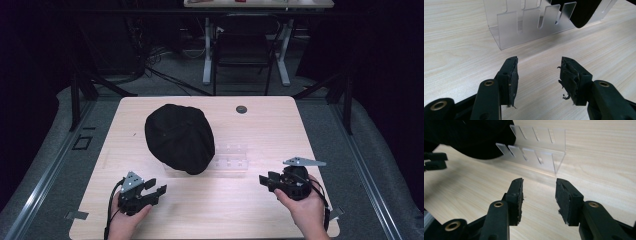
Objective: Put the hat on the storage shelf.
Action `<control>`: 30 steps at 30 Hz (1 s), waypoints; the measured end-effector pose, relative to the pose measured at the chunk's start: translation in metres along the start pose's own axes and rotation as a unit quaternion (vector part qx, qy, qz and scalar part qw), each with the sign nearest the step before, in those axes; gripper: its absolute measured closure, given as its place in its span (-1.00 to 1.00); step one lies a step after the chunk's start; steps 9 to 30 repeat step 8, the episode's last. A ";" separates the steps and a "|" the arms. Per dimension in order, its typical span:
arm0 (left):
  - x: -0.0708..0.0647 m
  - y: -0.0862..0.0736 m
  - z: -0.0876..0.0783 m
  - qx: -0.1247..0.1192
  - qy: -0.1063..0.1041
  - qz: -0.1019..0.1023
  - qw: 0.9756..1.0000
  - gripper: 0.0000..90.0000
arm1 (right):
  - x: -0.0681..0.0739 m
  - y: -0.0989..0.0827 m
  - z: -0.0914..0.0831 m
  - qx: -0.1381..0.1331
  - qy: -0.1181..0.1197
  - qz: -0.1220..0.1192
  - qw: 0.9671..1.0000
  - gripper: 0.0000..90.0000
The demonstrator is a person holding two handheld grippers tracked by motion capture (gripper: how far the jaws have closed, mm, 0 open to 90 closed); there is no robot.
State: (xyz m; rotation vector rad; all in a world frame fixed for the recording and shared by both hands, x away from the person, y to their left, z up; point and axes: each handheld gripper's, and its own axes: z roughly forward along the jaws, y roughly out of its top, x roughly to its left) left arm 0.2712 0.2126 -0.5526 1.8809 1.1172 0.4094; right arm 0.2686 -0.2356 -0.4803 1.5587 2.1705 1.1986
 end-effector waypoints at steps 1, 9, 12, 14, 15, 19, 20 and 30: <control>0.000 0.000 0.000 -0.002 0.000 0.001 1.000 0.08 | -0.001 -0.003 0.001 0.000 -0.003 -0.001 1.000 0.26; -0.002 -0.001 0.003 -0.002 0.000 0.006 1.000 0.08 | -0.007 -0.020 0.008 -0.013 -0.016 -0.008 1.000 0.24; -0.002 -0.001 0.003 -0.002 0.000 0.006 1.000 0.08 | -0.007 -0.020 0.008 -0.013 -0.016 -0.008 1.000 0.24; -0.002 -0.001 0.003 -0.002 0.000 0.006 1.000 0.08 | -0.007 -0.020 0.008 -0.013 -0.016 -0.008 1.000 0.24; -0.002 -0.001 0.003 -0.002 0.000 0.006 1.000 0.08 | -0.007 -0.020 0.008 -0.013 -0.016 -0.008 1.000 0.24; -0.002 -0.001 0.003 -0.002 0.000 0.006 1.000 0.08 | -0.007 -0.020 0.008 -0.013 -0.016 -0.008 1.000 0.24; -0.002 -0.001 0.003 -0.002 0.000 0.006 1.000 0.08 | -0.007 -0.020 0.008 -0.013 -0.016 -0.008 1.000 0.24; -0.002 -0.001 0.003 -0.002 0.000 0.006 1.000 0.08 | -0.007 -0.020 0.008 -0.013 -0.016 -0.008 1.000 0.24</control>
